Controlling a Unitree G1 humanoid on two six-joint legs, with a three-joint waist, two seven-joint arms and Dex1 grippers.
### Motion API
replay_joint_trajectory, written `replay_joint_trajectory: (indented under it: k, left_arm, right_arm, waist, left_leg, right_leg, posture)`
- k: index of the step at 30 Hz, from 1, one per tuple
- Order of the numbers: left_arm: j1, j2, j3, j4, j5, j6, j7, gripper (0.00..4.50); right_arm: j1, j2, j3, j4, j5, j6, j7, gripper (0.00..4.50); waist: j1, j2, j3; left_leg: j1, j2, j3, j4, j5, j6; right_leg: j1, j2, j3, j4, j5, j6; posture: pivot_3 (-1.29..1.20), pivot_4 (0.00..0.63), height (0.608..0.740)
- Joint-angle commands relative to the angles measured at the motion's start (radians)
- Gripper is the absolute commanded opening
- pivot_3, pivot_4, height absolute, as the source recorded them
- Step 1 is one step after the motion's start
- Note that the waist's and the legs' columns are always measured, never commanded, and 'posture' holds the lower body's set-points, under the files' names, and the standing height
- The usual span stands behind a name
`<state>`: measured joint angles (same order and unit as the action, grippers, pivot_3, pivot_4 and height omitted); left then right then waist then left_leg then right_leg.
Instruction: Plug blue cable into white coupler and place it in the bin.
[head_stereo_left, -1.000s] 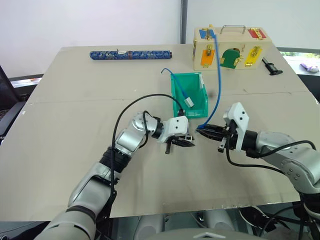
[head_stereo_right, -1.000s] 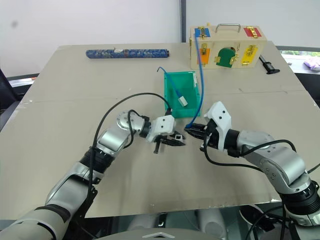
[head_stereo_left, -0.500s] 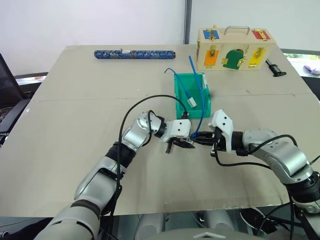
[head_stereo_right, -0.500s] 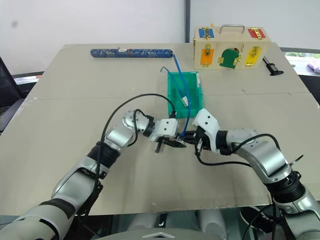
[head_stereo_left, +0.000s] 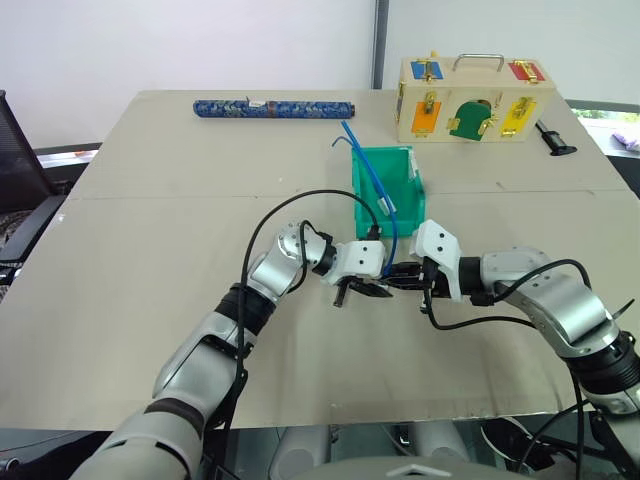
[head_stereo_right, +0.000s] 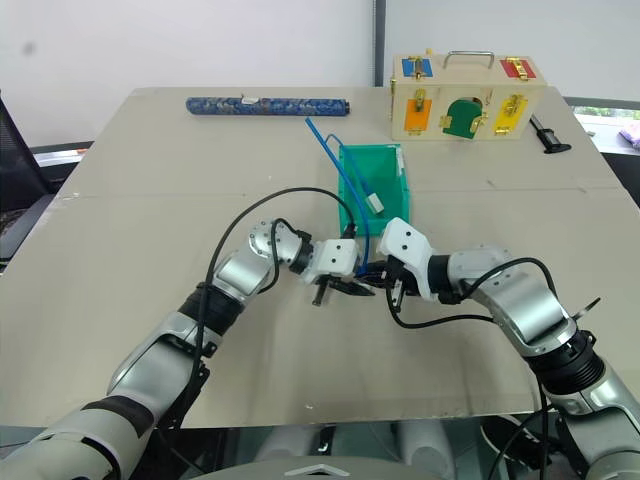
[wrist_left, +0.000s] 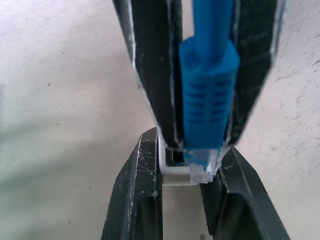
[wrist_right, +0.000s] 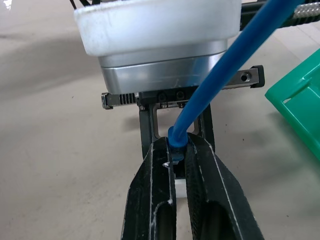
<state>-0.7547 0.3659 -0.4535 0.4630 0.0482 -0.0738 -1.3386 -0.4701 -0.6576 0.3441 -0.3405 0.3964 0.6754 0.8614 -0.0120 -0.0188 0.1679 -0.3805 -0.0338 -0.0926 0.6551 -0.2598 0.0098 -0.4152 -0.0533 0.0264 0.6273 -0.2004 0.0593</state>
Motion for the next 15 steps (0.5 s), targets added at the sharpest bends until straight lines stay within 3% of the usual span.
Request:
replay_joint_trajectory:
  k: [1,15]
  left_arm:
    - [-0.012,-0.001,-0.011,0.011,0.017,-0.007,-0.004,0.4]
    - [-0.017,-0.017,-0.012,0.037,0.024,-0.037,-0.003,0.4]
  right_arm:
    - [-0.012,-0.01,-0.032,0.013,0.004,0.044,0.012,0.0]
    - [-0.022,-0.007,-0.042,0.012,-0.002,0.092,0.021,0.0]
  waist:
    - [0.0,0.0,0.0]
    - [0.001,0.0,0.0]
  left_leg:
    - [0.0,0.0,0.0,0.0,0.0,0.0]
    - [0.0,0.0,0.0,0.0,0.0,0.0]
  right_leg:
    - [0.0,0.0,0.0,0.0,0.0,0.0]
    - [0.0,0.0,0.0,0.0,0.0,0.0]
  posture:
    - [0.0,0.15,0.74]
    - [0.0,0.15,0.74]
